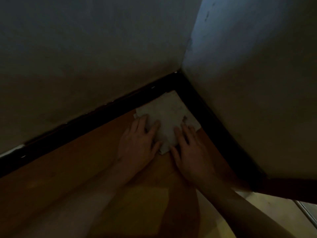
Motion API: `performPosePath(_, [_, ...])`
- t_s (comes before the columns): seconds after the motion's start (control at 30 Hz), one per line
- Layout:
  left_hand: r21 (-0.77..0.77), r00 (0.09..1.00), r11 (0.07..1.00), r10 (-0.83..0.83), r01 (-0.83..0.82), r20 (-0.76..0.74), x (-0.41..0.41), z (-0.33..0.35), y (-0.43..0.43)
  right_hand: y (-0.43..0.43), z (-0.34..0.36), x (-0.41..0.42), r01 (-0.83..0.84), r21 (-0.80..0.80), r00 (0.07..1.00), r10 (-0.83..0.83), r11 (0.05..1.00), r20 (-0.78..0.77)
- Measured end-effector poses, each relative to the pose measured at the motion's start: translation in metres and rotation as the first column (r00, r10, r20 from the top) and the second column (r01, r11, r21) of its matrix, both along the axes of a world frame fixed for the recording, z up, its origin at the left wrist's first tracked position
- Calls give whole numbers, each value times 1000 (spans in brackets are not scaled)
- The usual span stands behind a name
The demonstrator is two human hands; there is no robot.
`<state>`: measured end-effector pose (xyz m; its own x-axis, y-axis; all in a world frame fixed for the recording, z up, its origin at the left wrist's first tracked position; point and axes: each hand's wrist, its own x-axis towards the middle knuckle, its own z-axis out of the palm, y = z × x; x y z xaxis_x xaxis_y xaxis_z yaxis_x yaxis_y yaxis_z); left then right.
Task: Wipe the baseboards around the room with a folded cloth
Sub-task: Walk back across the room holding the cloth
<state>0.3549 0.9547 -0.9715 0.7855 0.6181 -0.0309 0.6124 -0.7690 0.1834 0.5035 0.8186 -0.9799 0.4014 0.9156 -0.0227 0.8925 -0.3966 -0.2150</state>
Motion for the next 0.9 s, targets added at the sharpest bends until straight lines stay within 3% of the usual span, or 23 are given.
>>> performPosePath(0.17, [8,1000,1000,-2,2,10,-10,-6,-7,5,1,4,15,-16,1000,-15,1000,0])
performPosePath(0.3, [-23,1000,1000,-5,6,17,-6,-8,-1,7,-1,5,-79,-27,997,80,996,12])
performPosePath(0.63, [-78,997,996,37,-43,-68,-1,2,-4,14,1,9,-88,-37,996,88,995,-9])
performPosePath(0.9, [12,996,998,68,-68,-60,-37,41,-5,18,37,-12,-120,61,992,117,991,45])
